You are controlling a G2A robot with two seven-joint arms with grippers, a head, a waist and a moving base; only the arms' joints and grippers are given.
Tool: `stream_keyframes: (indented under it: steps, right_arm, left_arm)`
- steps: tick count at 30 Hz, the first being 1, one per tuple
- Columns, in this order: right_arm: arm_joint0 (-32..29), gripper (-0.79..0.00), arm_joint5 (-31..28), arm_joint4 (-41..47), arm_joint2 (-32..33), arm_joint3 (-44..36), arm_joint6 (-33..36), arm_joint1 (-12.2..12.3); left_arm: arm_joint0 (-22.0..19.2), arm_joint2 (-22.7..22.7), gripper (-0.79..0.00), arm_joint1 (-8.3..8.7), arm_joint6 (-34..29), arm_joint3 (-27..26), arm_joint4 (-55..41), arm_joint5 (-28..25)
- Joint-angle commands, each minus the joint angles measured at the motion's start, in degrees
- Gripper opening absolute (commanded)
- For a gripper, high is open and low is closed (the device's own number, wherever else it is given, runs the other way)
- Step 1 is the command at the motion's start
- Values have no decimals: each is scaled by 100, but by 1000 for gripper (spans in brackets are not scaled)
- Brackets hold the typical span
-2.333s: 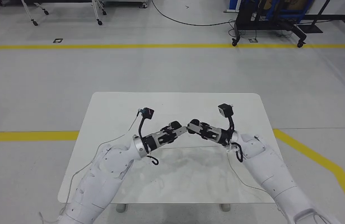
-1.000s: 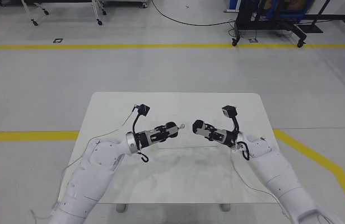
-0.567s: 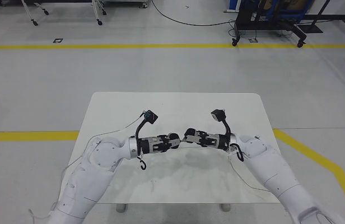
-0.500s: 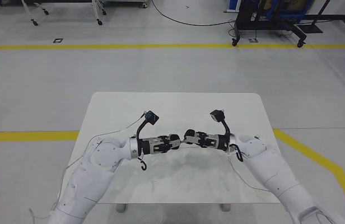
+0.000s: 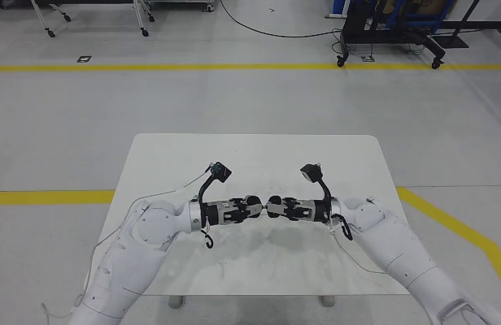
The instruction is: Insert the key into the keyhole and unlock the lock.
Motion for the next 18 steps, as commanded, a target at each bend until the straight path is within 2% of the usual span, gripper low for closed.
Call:
stream_keyframes:
  steps: [1,11,12,13,15,16,18]
  right_arm:
    - [15,-785,-10,12,-56,-8,-10,24]
    - [107,-785,-27,111,-371,-105,-27,176]
    - [121,-785,-53,119,-384,-94,-53,191]
    - [132,-785,-88,135,-394,-81,-88,205]
    - [149,-785,-139,166,-422,-53,-139,229]
    - [158,-785,-157,177,-441,-47,-157,239]
    - [179,-785,-181,197,-482,-42,-182,258]
  left_arm:
    - [6,11,-785,6,29,-11,52,7]
    - [-21,9,-773,34,158,-33,24,111]
    - [-18,17,-591,37,157,-40,17,115]
    - [-17,25,-533,39,153,-47,16,117]
    - [-17,40,-563,44,155,-51,21,115]
    - [-18,46,-551,47,159,-50,23,114]
    - [-19,57,-419,52,163,-46,20,124]
